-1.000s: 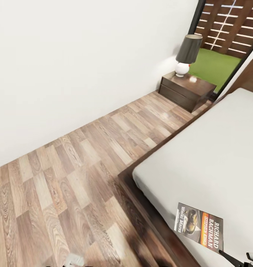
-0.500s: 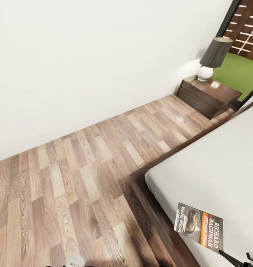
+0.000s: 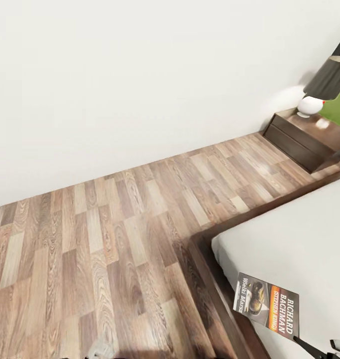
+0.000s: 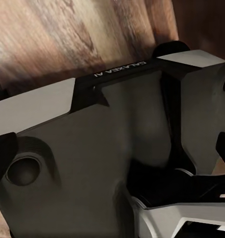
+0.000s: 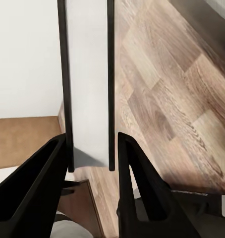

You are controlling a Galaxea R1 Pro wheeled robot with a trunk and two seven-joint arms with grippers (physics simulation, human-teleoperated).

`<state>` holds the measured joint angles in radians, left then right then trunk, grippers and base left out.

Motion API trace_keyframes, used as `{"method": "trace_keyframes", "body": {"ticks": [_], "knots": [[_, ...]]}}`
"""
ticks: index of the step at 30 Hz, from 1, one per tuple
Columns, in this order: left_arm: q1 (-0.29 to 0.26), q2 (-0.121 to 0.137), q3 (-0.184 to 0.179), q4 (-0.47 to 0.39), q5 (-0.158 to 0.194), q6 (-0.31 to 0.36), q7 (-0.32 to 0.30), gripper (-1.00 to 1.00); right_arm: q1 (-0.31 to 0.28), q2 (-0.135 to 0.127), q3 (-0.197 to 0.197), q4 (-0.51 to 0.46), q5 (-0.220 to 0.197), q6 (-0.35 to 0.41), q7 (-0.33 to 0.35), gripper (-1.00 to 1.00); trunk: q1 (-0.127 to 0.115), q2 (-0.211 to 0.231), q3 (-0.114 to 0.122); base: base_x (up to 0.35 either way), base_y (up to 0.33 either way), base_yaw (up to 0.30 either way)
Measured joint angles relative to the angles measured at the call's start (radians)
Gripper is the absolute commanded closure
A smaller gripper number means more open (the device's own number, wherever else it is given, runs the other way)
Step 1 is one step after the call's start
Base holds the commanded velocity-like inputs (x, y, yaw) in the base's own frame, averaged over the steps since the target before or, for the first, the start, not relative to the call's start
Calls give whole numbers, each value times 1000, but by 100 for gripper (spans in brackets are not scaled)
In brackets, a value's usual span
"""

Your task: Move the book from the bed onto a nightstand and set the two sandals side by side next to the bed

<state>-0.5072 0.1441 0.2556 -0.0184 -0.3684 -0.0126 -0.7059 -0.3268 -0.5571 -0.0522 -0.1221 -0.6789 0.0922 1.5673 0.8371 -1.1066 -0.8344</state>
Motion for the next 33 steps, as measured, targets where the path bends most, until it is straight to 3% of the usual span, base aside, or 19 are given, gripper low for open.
{"method": "trace_keyframes", "body": {"ticks": [33], "knots": [[9,-12,0,0,0,0,0,-100,0,6,0,0,0,0,0,100,0,0,0,0,0,293]]}}
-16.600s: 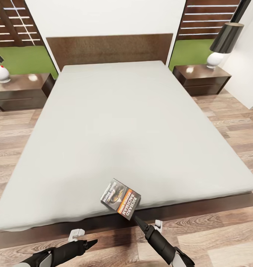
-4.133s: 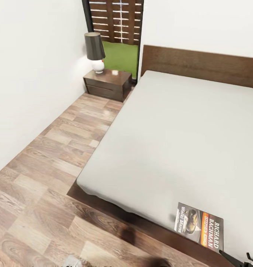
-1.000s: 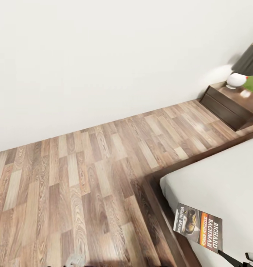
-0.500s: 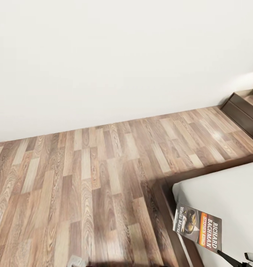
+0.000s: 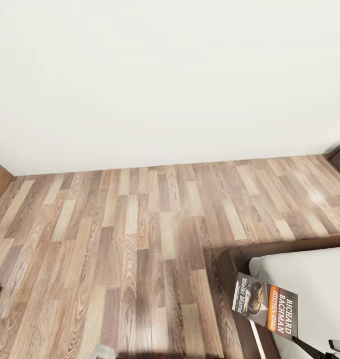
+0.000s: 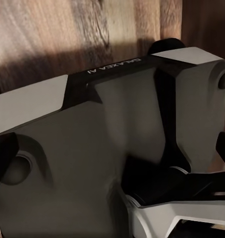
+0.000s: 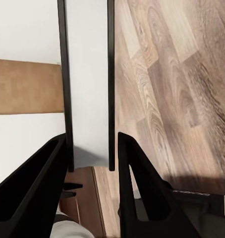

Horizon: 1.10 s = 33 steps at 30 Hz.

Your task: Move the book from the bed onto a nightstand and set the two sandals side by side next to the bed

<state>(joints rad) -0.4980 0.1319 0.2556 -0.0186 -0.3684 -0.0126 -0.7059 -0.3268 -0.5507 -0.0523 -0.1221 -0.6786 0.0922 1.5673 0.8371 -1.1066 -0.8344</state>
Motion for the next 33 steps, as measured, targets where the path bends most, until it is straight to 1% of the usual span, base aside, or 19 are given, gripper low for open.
{"method": "trace_keyframes", "body": {"ticks": [20,24,30,33], "knots": [[0,0,0,0,0,0,0,-100,0,0,0,0,0,0,0,100,0,0,0,0,0,289],[0,0,0,0,0,0,0,-100,0,0,-3,-1,-1,-1,0,100,0,0,0,0,0,104],[0,0,0,0,0,0,0,-100,0,0,-3,0,-2,-4,0,100,0,0,0,0,0,14],[0,0,0,0,0,0,0,-100,0,1,-3,1,-2,-34,0,100,0,0,0,0,0,2]]}}
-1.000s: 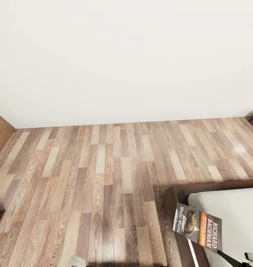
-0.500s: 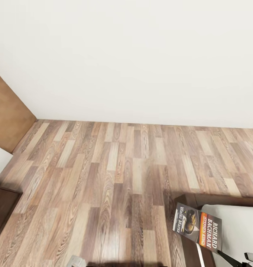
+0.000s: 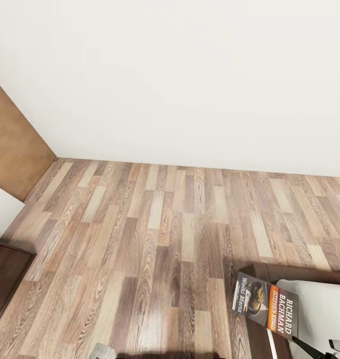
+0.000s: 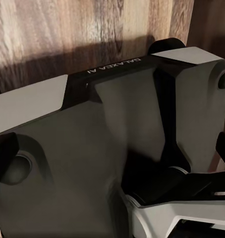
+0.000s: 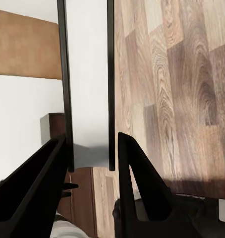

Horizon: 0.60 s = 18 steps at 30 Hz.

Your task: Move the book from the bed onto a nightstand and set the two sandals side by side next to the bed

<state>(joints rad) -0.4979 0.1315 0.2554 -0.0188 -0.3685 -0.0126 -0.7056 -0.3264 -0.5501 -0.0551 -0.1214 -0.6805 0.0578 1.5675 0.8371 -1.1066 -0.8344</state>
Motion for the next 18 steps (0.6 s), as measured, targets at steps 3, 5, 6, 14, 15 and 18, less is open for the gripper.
{"method": "trace_keyframes", "body": {"ticks": [3,5,6,14,15,18], "knots": [[0,0,0,0,0,0,0,-100,0,1,0,0,0,-13,0,100,0,0,0,0,0,0],[0,0,0,0,0,0,0,-100,0,1,0,0,0,-17,0,100,0,0,0,0,0,0],[0,0,0,0,0,0,0,-100,0,1,1,0,-1,-18,0,100,0,0,0,0,0,0],[0,0,0,0,0,0,0,-100,0,1,1,0,-1,-20,0,100,0,0,3,0,0,0],[0,-1,0,0,0,0,0,-100,0,1,1,0,-1,-20,0,100,0,0,5,0,0,0],[0,0,0,0,0,0,0,-100,0,8,2,0,0,-21,0,100,0,0,9,0,0,0]]}}
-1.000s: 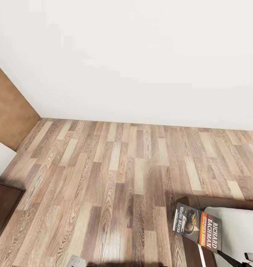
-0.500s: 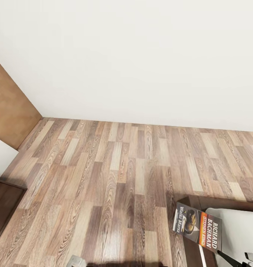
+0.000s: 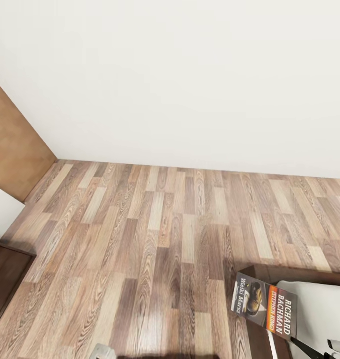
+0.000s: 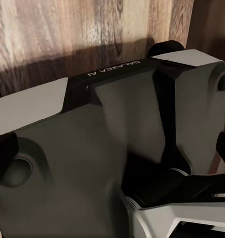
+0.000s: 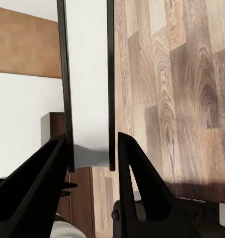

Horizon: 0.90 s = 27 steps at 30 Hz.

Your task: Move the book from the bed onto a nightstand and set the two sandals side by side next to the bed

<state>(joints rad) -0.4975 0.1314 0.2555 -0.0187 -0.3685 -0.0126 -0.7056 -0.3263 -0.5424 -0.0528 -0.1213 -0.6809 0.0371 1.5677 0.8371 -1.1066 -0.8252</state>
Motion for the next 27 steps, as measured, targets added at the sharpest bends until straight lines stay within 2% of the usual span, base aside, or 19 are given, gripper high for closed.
{"method": "trace_keyframes", "body": {"ticks": [4,13,17,23,27], "knots": [[0,0,0,0,0,0,0,-100,0,18,-1,0,0,-1,0,100,0,0,6,0,0,0],[0,0,1,-1,1,0,0,-100,0,31,-1,0,1,-1,0,100,0,0,21,0,0,0],[0,0,2,-1,2,-1,0,-100,0,50,0,0,1,-1,0,100,0,0,27,0,0,0],[0,0,1,-1,2,-1,0,-100,0,68,0,1,1,-36,-63,100,0,0,37,0,0,0],[1,0,1,-1,2,-2,0,-100,0,103,0,0,1,-46,-112,100,0,0,43,0,0,0]]}}
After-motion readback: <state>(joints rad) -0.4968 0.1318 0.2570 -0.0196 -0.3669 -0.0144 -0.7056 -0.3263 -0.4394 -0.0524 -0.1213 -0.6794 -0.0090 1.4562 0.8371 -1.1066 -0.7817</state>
